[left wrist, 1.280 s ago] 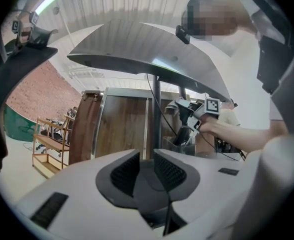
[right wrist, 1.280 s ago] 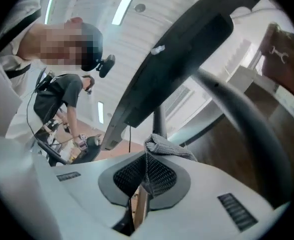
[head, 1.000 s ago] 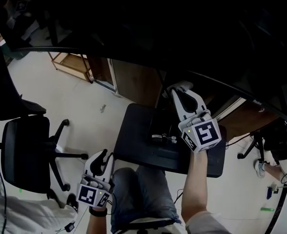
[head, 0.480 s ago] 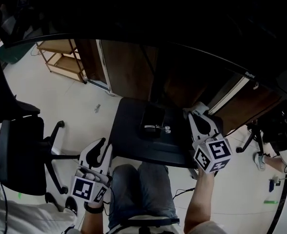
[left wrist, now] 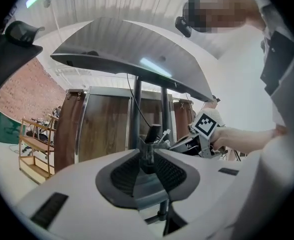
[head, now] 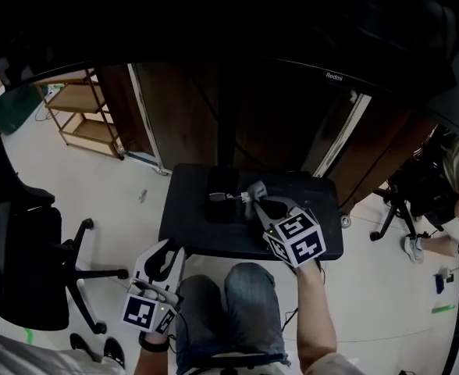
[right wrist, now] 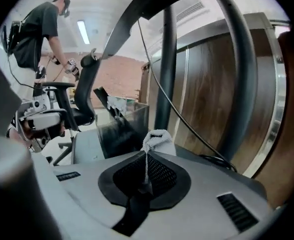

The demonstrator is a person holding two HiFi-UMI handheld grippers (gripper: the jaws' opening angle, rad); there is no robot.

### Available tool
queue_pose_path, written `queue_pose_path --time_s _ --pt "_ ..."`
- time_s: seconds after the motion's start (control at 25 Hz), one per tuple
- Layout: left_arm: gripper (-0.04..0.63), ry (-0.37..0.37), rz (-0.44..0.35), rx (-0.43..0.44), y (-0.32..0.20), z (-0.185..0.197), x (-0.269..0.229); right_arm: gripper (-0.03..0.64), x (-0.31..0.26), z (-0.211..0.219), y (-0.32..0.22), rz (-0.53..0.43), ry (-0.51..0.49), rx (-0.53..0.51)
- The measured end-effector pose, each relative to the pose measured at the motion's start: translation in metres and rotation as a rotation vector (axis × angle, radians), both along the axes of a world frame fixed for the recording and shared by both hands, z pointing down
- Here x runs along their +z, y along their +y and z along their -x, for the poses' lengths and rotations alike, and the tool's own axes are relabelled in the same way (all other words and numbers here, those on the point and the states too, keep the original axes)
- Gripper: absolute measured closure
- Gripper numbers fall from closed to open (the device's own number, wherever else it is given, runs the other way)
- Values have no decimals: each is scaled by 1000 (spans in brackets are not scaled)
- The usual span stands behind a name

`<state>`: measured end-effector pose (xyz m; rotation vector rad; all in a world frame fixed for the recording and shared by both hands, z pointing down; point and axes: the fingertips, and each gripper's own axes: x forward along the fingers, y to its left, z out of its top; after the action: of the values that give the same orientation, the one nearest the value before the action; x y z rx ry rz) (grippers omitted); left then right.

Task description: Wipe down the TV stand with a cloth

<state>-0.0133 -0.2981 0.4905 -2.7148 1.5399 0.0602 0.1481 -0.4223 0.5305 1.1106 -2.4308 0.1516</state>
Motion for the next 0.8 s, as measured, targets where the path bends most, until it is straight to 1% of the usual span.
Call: queue_pose_path --time_s 0.08,0.24,0.36,0.44,0.48,0.56,0.64,0.72,0.8 --pt "494 6 -10 -4 6 2 0 601 10 -35 -3 24 63 63" --pt "494 10 -19 3 13 -2 4 601 24 -135 1 34 180 239" --pt "494 8 -17 15 17 -7 9 601 28 -210 19 40 209 382" --pt "494 6 -17 26 17 -9 10 601 24 -242 36 26 185 448" --pt "494 6 -18 32 17 -10 11 601 15 -245 46 5 148 454" --pt "494 6 -24 42 15 -9 11 601 -13 -224 68 -58 23 409" --pt "494 7 -28 48 14 -10 12 601 -45 -181 88 -124 -78 329" --pt "494 9 -28 53 16 -11 13 601 -62 -131 100 -168 -120 242" --pt "494 10 -26 59 19 -11 15 601 -63 -76 107 -174 -152 146"
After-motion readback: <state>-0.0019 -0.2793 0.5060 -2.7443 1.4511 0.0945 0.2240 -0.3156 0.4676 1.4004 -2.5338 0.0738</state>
